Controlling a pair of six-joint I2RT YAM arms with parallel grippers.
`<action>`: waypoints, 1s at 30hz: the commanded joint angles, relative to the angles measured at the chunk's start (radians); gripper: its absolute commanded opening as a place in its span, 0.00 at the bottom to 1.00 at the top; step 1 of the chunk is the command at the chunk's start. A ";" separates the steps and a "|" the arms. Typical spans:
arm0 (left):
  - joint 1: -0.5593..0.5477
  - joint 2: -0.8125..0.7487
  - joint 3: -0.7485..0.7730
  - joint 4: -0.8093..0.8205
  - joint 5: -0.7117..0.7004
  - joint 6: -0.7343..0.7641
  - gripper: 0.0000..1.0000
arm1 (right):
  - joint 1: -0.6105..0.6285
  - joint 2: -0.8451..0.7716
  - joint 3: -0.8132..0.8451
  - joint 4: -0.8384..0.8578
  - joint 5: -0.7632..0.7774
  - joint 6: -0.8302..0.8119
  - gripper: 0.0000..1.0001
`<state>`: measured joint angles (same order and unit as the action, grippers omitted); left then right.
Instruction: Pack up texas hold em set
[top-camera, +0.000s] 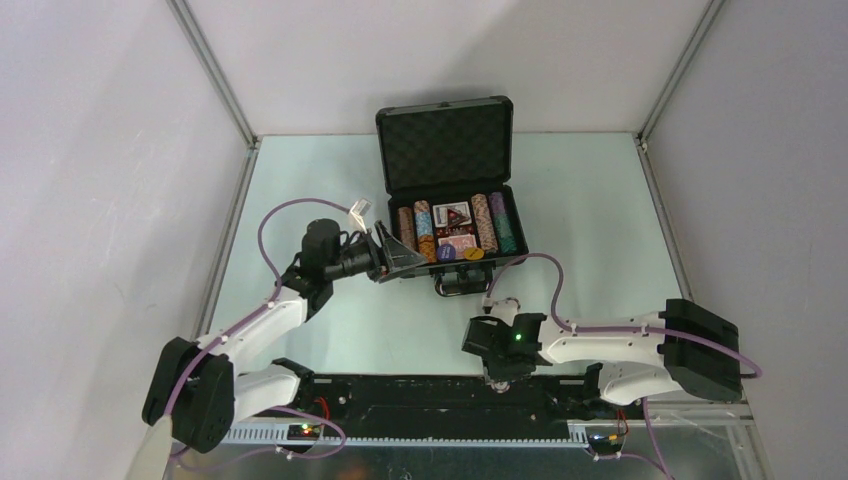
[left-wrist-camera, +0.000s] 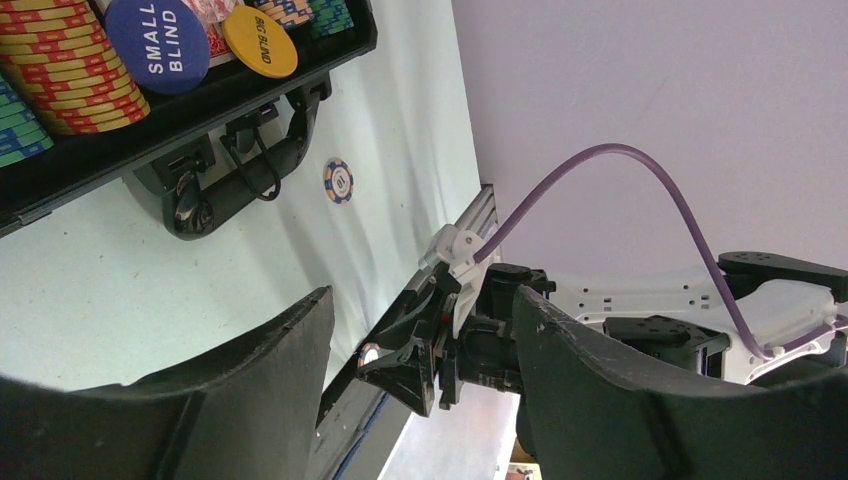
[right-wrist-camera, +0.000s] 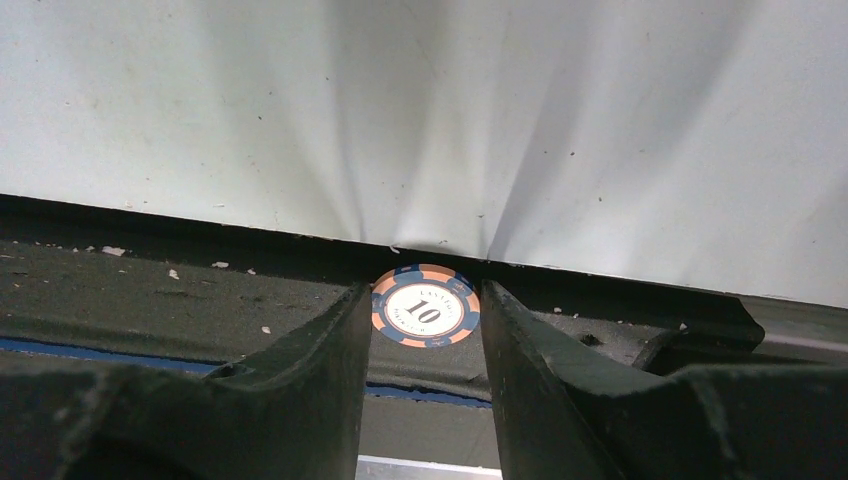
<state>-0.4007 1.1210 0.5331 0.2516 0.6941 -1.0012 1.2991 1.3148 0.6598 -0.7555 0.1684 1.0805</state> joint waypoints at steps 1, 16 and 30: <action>0.004 0.004 0.027 0.018 0.026 0.026 0.71 | 0.012 0.022 0.000 -0.023 0.001 0.024 0.47; 0.004 -0.001 0.025 0.018 0.022 0.024 0.71 | -0.042 -0.074 0.000 -0.033 0.050 0.013 0.48; 0.004 0.002 0.023 0.018 0.018 0.024 0.71 | -0.018 -0.044 0.000 -0.057 0.003 0.016 0.58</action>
<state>-0.4007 1.1255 0.5331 0.2512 0.6952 -1.0016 1.2690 1.2617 0.6601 -0.7868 0.1688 1.0805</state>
